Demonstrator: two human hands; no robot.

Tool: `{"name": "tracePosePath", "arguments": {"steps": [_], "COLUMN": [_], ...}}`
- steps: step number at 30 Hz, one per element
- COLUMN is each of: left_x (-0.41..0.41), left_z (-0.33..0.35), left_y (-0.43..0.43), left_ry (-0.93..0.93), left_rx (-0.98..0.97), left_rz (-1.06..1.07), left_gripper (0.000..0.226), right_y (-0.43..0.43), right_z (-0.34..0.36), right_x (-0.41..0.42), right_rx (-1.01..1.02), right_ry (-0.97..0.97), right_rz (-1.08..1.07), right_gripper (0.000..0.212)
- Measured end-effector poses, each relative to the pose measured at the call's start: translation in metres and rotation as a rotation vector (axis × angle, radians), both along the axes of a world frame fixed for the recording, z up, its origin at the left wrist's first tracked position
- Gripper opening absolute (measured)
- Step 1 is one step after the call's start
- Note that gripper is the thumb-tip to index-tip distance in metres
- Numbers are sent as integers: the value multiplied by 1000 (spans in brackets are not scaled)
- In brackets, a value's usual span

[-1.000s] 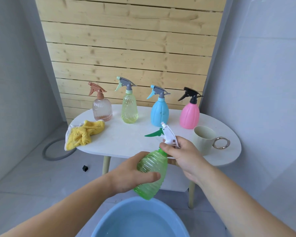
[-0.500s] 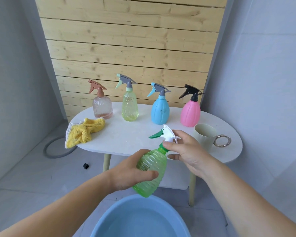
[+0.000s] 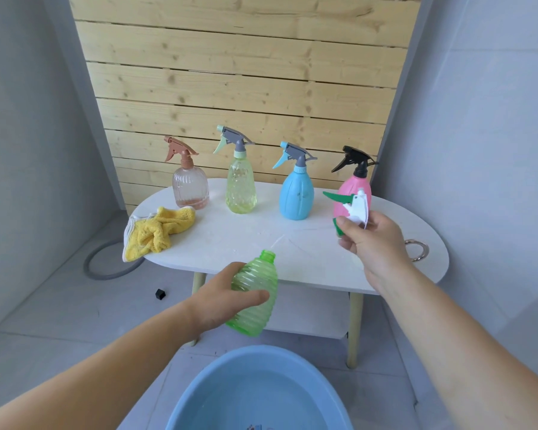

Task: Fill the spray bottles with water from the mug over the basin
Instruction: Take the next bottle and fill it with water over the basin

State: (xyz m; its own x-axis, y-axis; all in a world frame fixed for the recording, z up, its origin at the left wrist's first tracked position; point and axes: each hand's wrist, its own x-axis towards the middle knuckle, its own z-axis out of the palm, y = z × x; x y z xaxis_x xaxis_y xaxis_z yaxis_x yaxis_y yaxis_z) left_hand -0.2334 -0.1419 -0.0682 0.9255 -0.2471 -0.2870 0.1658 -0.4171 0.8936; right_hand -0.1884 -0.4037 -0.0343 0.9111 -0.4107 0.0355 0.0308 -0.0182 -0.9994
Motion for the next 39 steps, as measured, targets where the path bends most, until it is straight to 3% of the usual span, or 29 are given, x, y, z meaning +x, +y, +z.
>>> {"name": "tracePosePath", "arguments": {"steps": [4, 7, 9, 14, 17, 23, 28, 31, 34, 39], "left_x": [1, -4, -6, -8, -7, -6, -5, -6, -6, -9], "left_z": [-6, -7, -7, -5, -9, -10, -8, -6, -6, -6], "left_y": [5, 3, 1, -5, -6, -5, -10, -20, -32, -56], "left_ry": [34, 82, 77, 24, 15, 6, 4, -4, 1, 3], "left_rx": [10, -16, -26, -29, -27, -41, -52, -63, -105, -161], "left_rz": [32, -5, -21, -41, -59, -67, -59, -81, -103, -143], "left_gripper": [70, 42, 36, 40, 50, 55, 62, 51, 60, 48], "right_y": [8, 22, 30, 37, 39, 40, 32, 13, -20, -90], "right_z": [-8, -22, -37, -57, -56, -57, -39, -19, -3, -14], "right_x": [11, 19, 26, 40, 43, 46, 32, 23, 15, 13], "right_rx": [-52, -56, -80, -397, -557, -640, -824, -787, -845, -787], "right_ry": [20, 75, 147, 310, 348, 389, 296, 113, -46, 272], "right_rz": [-100, -80, -56, -32, 15, 51, -4, -136, -327, -314], "right_gripper": [31, 32, 36, 57, 53, 54, 41, 28, 24, 33]}}
